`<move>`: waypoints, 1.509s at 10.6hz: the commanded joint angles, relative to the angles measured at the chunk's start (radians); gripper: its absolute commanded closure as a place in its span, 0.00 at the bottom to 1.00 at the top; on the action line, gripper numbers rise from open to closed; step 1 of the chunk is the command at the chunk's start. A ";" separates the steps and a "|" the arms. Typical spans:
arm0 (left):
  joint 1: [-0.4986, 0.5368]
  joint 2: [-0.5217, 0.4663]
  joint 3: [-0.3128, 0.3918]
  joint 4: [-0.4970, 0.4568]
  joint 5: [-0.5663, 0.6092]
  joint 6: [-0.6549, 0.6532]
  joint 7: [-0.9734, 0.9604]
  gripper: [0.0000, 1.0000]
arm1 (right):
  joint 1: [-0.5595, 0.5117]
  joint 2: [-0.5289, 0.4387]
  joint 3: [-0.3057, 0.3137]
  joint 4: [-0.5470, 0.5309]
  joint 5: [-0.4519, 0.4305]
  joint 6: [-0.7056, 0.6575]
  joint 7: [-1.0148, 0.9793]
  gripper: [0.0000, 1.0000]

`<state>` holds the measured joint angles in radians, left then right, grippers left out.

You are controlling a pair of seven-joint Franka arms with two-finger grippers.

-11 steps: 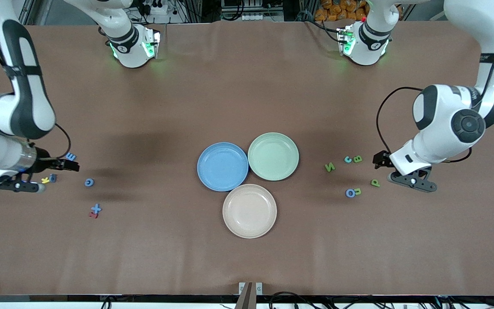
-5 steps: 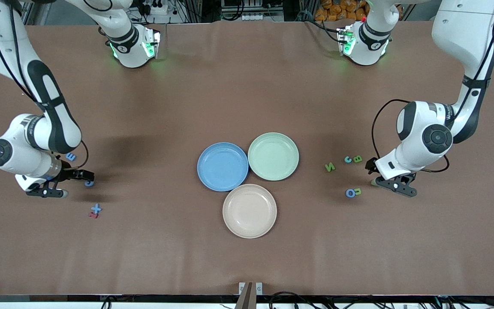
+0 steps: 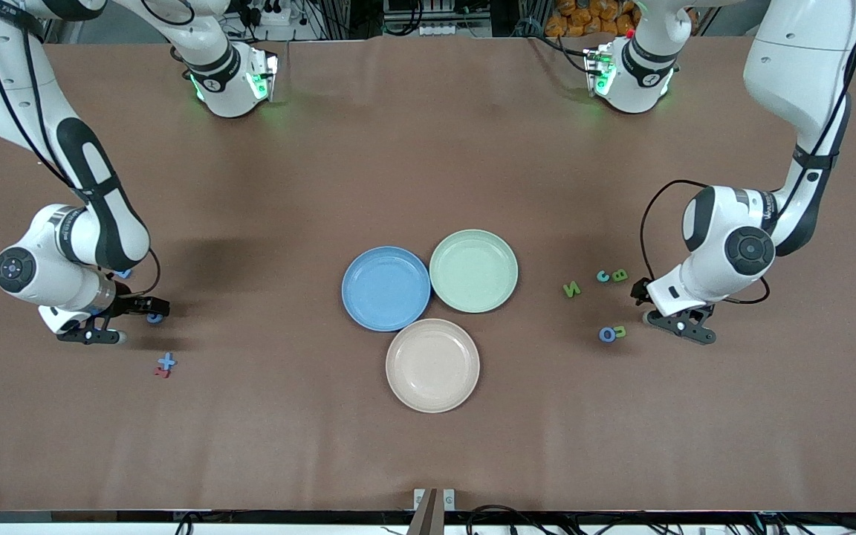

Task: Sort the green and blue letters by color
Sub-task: 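Grasp the blue c with the right gripper while the left gripper grasps green P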

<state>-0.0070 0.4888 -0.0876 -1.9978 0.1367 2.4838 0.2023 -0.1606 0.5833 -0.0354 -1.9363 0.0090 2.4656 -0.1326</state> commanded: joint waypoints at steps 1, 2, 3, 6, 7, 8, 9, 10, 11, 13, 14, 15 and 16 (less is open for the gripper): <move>0.024 0.034 -0.007 0.027 0.011 0.018 0.020 0.13 | -0.005 0.004 0.014 0.011 0.011 -0.002 -0.007 0.00; 0.025 0.051 -0.007 0.046 0.011 0.018 0.022 0.15 | -0.004 0.004 0.015 0.011 0.011 -0.002 -0.005 0.00; 0.025 0.071 -0.007 0.068 0.008 0.018 0.019 0.18 | -0.002 0.004 0.015 0.011 0.012 0.000 -0.004 0.00; 0.025 0.096 -0.007 0.088 0.007 0.018 0.017 0.19 | -0.002 0.009 0.015 0.011 0.011 0.013 -0.005 0.00; 0.025 0.102 -0.007 0.094 0.007 0.018 0.013 0.21 | -0.002 0.016 0.015 0.010 0.011 0.033 -0.015 0.30; 0.025 0.108 -0.007 0.100 0.006 0.018 0.012 0.21 | -0.004 0.018 0.015 0.010 0.011 0.035 -0.016 0.60; 0.025 0.114 -0.007 0.102 0.003 0.018 0.008 0.24 | -0.004 0.021 0.015 0.010 0.011 0.035 -0.015 0.88; 0.024 0.117 -0.007 0.102 -0.020 0.018 0.008 0.25 | -0.004 0.023 0.015 0.010 0.011 0.035 -0.015 1.00; 0.022 0.119 -0.007 0.103 -0.029 0.018 0.008 0.29 | -0.004 0.021 0.015 0.011 0.011 0.033 -0.007 1.00; 0.024 0.125 -0.007 0.103 -0.029 0.018 0.008 0.32 | -0.001 0.018 0.023 0.016 0.012 0.020 0.017 1.00; 0.024 0.125 -0.007 0.102 -0.029 0.018 0.008 0.33 | 0.001 0.006 0.049 0.022 0.012 -0.015 0.060 1.00; 0.025 0.123 -0.007 0.102 -0.029 0.018 0.015 0.49 | -0.002 -0.008 0.095 0.055 0.012 -0.096 0.138 1.00; 0.024 0.123 -0.007 0.102 -0.031 0.017 0.009 0.70 | -0.001 -0.011 0.138 0.101 0.012 -0.188 0.213 1.00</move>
<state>0.0095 0.6050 -0.0882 -1.9092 0.1249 2.4950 0.2077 -0.1596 0.5898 0.0163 -1.9106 0.0141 2.4303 -0.0610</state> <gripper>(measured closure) 0.326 0.656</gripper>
